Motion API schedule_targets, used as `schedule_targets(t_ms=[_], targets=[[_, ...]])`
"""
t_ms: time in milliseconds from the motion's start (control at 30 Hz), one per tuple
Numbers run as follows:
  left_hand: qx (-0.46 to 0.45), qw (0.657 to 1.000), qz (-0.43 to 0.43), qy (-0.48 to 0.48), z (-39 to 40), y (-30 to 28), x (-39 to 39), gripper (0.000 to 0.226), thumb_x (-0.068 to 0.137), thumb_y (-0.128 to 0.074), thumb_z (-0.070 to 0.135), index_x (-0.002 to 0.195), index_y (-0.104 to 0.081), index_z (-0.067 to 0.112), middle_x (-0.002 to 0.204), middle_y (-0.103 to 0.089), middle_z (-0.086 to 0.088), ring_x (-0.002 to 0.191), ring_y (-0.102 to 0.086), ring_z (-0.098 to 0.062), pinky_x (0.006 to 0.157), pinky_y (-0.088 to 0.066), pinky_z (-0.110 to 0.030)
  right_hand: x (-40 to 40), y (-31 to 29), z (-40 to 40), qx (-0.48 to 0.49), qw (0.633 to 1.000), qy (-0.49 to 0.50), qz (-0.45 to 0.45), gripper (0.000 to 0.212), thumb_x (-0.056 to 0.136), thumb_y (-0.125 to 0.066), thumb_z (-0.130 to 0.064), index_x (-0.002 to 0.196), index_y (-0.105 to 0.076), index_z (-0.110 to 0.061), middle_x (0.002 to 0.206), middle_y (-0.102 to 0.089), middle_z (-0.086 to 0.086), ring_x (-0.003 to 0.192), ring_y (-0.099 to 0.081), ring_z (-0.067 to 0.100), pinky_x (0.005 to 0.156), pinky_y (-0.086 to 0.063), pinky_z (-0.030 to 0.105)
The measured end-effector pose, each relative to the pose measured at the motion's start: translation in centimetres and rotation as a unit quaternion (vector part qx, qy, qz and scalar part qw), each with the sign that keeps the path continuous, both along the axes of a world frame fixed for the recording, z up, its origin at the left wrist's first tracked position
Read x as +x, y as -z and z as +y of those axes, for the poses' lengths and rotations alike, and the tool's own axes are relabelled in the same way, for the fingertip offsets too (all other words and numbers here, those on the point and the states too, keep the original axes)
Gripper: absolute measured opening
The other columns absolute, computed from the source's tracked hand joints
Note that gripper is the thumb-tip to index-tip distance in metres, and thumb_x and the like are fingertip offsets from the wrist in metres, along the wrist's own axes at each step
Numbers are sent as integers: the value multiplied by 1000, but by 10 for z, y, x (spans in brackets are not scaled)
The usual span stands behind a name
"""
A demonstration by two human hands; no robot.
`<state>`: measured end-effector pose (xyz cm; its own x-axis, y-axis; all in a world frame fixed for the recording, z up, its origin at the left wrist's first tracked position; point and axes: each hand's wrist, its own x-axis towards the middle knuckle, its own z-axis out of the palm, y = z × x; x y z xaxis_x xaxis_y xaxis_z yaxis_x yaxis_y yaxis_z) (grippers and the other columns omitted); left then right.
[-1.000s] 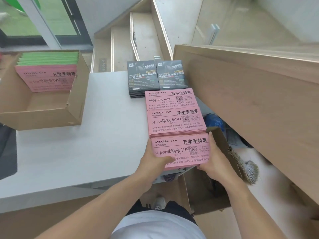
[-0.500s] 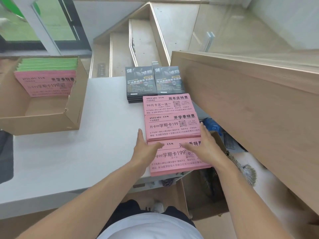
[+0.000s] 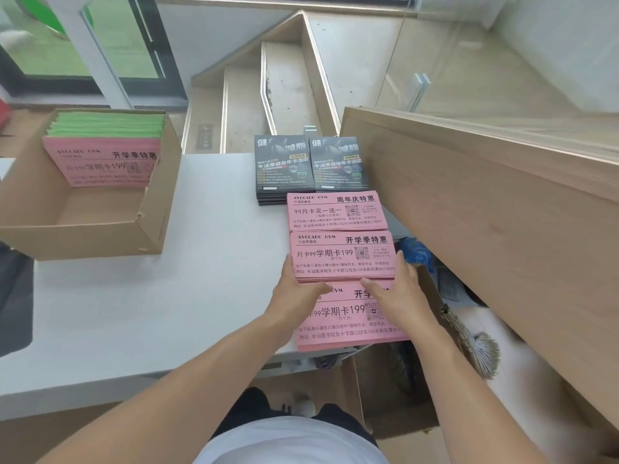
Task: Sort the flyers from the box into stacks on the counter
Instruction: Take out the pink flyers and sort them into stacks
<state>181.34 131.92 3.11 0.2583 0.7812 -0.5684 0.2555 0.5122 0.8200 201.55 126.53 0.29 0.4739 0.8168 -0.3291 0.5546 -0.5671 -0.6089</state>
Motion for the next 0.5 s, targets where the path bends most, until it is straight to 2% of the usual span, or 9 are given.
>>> schedule_targets(t_ms=[33,67,133,200,233,267,367,433,500], targets=[[-4,1000,-9,-4,0,-2,-2,53,91,-72,15,123,-45,47,124,-67,17,97,-67,-5,80,-54,-32,-2,-2,-1,-2,1000,3,-18,92,88,-70,-53,158,-16,-26,163,-21,5,149,-29,27,117,-32,51],[-5,1000,-15,-7,0,-5,-4,61,93,-70,15,131,-40,50,126,-61,23,93,-64,-1,81,-51,-31,-4,-4,-1,-3,999,6,-39,98,89,-69,-53,161,-9,-24,167,-13,5,154,-16,27,121,-23,50],[1,1000,-14,-16,-3,-11,-11,83,96,-68,17,157,-17,40,126,-46,23,92,-57,5,85,-46,-30,-15,-16,-1,27,998,12,-63,96,92,-68,-49,162,-6,-25,168,-9,1,155,-8,22,123,-18,47],[35,999,-2,-40,-6,-14,-26,87,97,-68,23,160,-10,37,150,-38,18,126,-53,-7,103,-43,-36,-33,-28,4,85,994,0,-69,84,94,-67,-43,160,-16,-28,165,-20,-4,152,-20,18,121,-26,48],[63,997,3,-53,-5,-14,-36,86,96,-69,26,159,-12,40,160,-29,17,142,-41,-12,112,-37,-37,-45,-33,9,104,992,-10,-70,78,95,-66,-42,159,-22,-30,163,-25,-6,149,-25,17,120,-31,49],[91,993,6,-71,-4,-14,-47,84,95,-70,28,157,-16,43,163,-24,18,149,-31,-12,117,-32,-37,-59,-37,16,114,991,-22,-67,72,96,-65,-40,157,-27,-32,161,-29,-7,148,-28,16,119,-33,50],[172,976,6,-137,13,-16,-88,73,95,-70,27,147,-28,54,152,-29,36,147,-28,-3,121,-29,-33,-107,-44,48,131,988,-76,-43,62,97,-65,-35,152,-37,-33,156,-40,-7,146,-32,16,121,-29,47],[224,960,20,-168,34,-23,-121,66,94,-70,25,141,-35,57,142,-33,47,139,-32,11,118,-28,-24,-146,-44,77,156,979,-129,-36,58,96,-67,-29,149,-43,-31,148,-50,-7,141,-38,15,118,-32,40],[277,940,50,-191,60,-31,-158,62,93,-71,23,142,-42,49,141,-43,42,131,-34,21,112,-29,-14,-187,-46,108,180,966,-184,-25,57,95,-69,-24,147,-45,-31,136,-58,-13,131,-46,11,109,-34,27]])
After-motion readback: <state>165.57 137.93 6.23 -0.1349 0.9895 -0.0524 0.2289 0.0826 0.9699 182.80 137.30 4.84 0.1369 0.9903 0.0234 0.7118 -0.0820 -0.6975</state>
